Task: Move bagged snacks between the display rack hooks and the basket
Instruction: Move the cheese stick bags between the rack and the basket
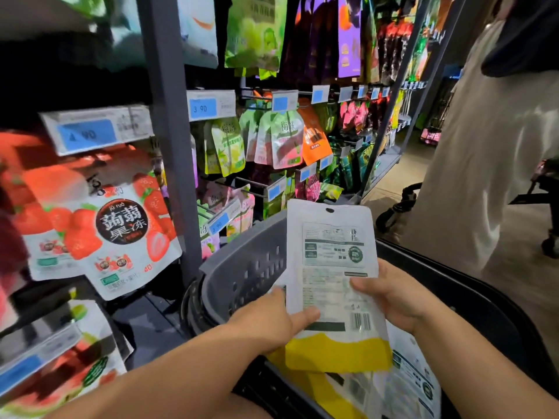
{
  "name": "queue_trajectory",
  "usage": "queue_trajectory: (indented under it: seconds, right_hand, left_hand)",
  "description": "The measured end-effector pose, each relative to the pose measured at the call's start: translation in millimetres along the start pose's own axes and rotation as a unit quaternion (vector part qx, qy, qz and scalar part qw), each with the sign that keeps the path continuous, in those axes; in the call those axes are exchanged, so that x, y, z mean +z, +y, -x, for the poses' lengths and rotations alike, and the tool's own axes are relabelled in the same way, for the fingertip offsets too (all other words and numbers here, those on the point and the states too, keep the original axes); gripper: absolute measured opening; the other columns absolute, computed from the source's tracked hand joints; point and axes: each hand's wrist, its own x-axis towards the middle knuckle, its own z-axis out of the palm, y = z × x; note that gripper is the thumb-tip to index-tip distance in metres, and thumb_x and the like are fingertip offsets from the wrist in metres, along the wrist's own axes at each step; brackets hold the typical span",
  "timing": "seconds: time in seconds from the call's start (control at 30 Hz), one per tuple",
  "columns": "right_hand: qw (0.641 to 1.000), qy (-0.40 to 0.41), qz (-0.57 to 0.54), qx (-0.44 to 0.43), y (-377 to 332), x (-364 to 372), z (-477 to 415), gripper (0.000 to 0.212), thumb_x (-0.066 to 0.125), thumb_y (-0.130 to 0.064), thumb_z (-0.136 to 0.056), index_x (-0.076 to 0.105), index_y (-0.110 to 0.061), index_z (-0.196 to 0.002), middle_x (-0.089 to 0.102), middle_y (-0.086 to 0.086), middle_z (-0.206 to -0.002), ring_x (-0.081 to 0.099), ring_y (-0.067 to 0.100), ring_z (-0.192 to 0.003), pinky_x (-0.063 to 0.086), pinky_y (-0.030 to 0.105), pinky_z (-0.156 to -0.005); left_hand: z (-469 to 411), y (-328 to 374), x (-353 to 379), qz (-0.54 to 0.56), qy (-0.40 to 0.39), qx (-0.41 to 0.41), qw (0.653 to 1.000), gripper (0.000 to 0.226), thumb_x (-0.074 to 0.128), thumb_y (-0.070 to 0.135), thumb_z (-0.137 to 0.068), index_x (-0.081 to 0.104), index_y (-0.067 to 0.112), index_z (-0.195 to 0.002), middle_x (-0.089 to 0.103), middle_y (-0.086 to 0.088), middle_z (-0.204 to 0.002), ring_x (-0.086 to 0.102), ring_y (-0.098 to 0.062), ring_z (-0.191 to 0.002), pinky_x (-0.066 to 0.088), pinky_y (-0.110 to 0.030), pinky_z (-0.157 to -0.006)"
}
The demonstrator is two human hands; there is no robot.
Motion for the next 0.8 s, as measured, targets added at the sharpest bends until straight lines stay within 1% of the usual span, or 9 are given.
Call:
queue_trajectory:
  seconds: [0.1,0.17,0.23,0.3,0.37,0.47,0.6,0.67,0.8]
  right_hand:
    - [0.998,0.054,-0.002,-0.032,-0.7,12.8,-3.9,0.081,0.090,-0.013,-0.057,0.054,0.002,-0.129,0.064,0.026,-0.124,0.064,0.045,-0.111,0.056,0.052,-0.088]
    - [0.983,0.173,0.035,-0.050,2.3,21.5,-7.0,0.098,0.099,-0.025,-0.046,0.050,-0.002,-0.128,0.066,0.022,-0.120,0.067,0.040,-0.105,0.056,0.054,-0.089]
    - [0.938,0.309,0.144,-0.061,3.1,35.0,-6.6,0.086,0.095,-0.028,-0.057,0.043,-0.014,-0.125,0.064,0.010,-0.114,0.066,0.027,-0.102,0.054,0.051,-0.090]
    - [0.881,0.373,0.276,-0.089,5.2,49.5,-2.2,0.072,0.090,-0.031,-0.066,0.040,-0.025,-0.119,0.053,-0.001,-0.110,0.055,0.016,-0.101,0.050,0.041,-0.086]
    - [0.854,0.355,0.363,-0.117,8.2,64.2,2.0,0.051,0.084,-0.036,-0.072,0.046,-0.029,-0.105,0.047,-0.006,-0.105,0.050,0.012,-0.098,0.045,0.035,-0.082]
    - [0.853,0.302,0.405,-0.129,12.9,78.5,2.4,0.025,0.074,-0.039,-0.081,0.051,-0.035,-0.089,0.044,-0.012,-0.103,0.052,0.012,-0.099,0.045,0.033,-0.084]
    - [0.868,0.285,0.386,-0.131,15.3,85.3,1.6,0.026,0.075,-0.039,-0.081,0.051,-0.039,-0.092,0.040,-0.017,-0.107,0.049,0.011,-0.105,0.043,0.031,-0.087]
    - [0.861,0.290,0.394,-0.138,15.3,85.8,1.5,0.027,0.073,-0.042,-0.080,0.051,-0.039,-0.095,0.041,-0.018,-0.108,0.046,0.012,-0.108,0.042,0.033,-0.090]
    - [0.846,0.286,0.425,-0.147,11.9,87.3,2.1,0.026,0.069,-0.043,-0.084,0.050,-0.042,-0.103,0.046,-0.015,-0.110,0.043,0.011,-0.110,0.037,0.029,-0.088]
  left_hand:
    - [3.1,2.3,-4.0,0.182,-0.019,0.051,0.982,0.044,0.063,0.046,-0.091,0.059,0.031,-0.132,0.064,0.015,-0.127,0.060,-0.007,-0.115,0.044,-0.031,-0.106]
    - [5.2,3.1,-6.7,0.252,-0.003,0.065,0.966,0.036,0.065,0.030,-0.093,0.064,0.025,-0.128,0.067,0.014,-0.122,0.062,-0.004,-0.110,0.047,-0.021,-0.099]
    - [6.0,2.4,-7.7,0.279,0.039,0.079,0.956,0.029,0.065,0.027,-0.093,0.066,0.026,-0.123,0.068,0.015,-0.116,0.063,0.004,-0.099,0.046,-0.006,-0.082]
    - [7.3,2.5,-8.6,0.291,0.073,0.086,0.950,0.026,0.063,0.027,-0.095,0.065,0.031,-0.121,0.066,0.019,-0.111,0.058,0.013,-0.091,0.043,0.002,-0.070]
    - [7.8,1.2,-9.0,0.302,0.102,0.090,0.944,0.026,0.062,0.030,-0.095,0.065,0.035,-0.120,0.067,0.020,-0.113,0.060,0.010,-0.096,0.043,0.002,-0.070]
    - [11.6,1.5,-12.7,0.302,0.128,0.101,0.939,0.024,0.059,0.035,-0.096,0.063,0.039,-0.119,0.066,0.021,-0.117,0.060,0.004,-0.106,0.043,-0.005,-0.080]
    - [13.1,0.4,-16.3,0.294,0.120,0.126,0.940,0.023,0.051,0.037,-0.099,0.061,0.044,-0.119,0.064,0.030,-0.107,0.056,0.017,-0.100,0.042,0.000,-0.078]
    - [12.2,-0.4,-17.2,0.298,0.110,0.135,0.939,0.022,0.049,0.038,-0.100,0.060,0.050,-0.116,0.065,0.030,-0.112,0.057,0.016,-0.104,0.041,0.001,-0.081]
    - [12.2,-1.5,-16.1,0.315,0.092,0.149,0.933,0.031,0.045,0.041,-0.101,0.059,0.043,-0.128,0.062,0.025,-0.126,0.055,0.006,-0.120,0.040,-0.024,-0.108]
